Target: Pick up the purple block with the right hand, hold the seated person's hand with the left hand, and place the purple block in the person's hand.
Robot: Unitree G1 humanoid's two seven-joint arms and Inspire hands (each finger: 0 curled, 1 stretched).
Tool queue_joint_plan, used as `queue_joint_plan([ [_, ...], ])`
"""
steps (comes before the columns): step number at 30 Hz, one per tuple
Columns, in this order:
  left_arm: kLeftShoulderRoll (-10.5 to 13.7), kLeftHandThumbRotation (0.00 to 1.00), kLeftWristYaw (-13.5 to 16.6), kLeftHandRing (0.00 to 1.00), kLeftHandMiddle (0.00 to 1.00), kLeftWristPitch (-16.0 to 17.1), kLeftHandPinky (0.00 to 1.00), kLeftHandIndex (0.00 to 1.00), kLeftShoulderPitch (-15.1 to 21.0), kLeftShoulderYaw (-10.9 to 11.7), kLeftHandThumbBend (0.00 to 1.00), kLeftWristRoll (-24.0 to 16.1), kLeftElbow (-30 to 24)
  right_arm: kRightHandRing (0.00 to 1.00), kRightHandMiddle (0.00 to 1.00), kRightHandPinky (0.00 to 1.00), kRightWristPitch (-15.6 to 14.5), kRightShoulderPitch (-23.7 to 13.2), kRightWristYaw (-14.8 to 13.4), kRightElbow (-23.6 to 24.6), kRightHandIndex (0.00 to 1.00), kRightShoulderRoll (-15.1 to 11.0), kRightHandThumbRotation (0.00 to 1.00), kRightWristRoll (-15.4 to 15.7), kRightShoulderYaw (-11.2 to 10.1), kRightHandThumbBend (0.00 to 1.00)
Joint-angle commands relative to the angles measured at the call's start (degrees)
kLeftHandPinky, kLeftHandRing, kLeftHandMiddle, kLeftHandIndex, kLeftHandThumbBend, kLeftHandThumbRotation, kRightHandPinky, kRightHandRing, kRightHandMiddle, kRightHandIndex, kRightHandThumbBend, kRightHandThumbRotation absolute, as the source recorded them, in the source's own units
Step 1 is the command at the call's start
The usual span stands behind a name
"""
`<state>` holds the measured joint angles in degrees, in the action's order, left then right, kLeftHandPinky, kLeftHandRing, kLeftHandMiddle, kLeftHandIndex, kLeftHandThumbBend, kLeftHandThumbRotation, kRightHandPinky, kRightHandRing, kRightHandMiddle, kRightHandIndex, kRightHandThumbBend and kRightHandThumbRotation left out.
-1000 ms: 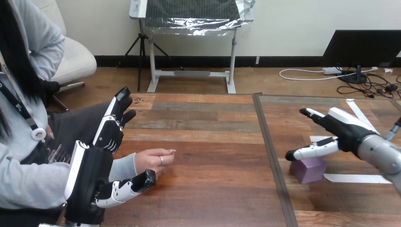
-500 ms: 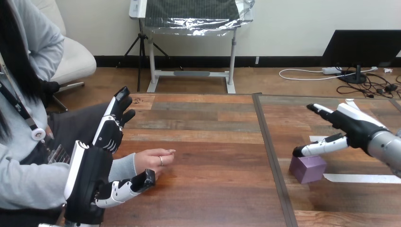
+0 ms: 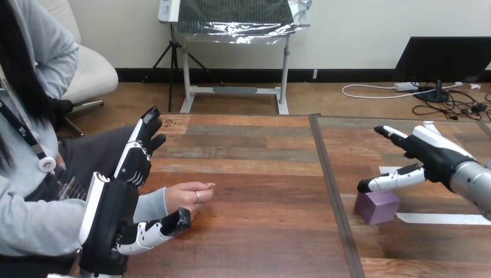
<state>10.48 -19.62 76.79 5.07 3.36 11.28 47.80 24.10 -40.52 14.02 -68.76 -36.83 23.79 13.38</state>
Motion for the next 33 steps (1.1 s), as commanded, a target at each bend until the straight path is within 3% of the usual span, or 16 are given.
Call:
queue_joint_plan([
  [1,0.5,0.66,-0.3,0.97,0.98,0.6,0.93,0.96,3.4,0.2,1.0,1.0,-0.8,1.0,1.0,0.93,0.6,-0.5,-0.6,3.3,1.0,-1.1,0.45,-1.3,-1.4,1.0],
  [15,0.4,0.65,-1.0,0.97,0.99,0.4,0.93,0.96,3.5,0.2,1.0,1.5,-0.9,1.0,1.0,0.93,1.1,1.0,-0.8,4.6,0.99,-1.5,0.45,-1.6,-1.5,1.0],
  [23,0.1,0.66,-0.5,0.97,0.99,0.2,0.93,0.96,3.3,0.5,1.0,1.0,-1.4,1.0,1.0,0.94,0.3,1.6,1.7,5.5,1.0,-1.7,0.43,-2.4,-1.8,1.0],
  [33,0.2,0.66,-0.5,0.97,0.98,0.2,0.92,0.96,3.3,0.5,1.0,1.0,-1.5,0.99,1.0,0.95,-0.6,2.7,3.0,7.6,0.99,-2.1,0.43,-1.8,-1.5,1.0],
])
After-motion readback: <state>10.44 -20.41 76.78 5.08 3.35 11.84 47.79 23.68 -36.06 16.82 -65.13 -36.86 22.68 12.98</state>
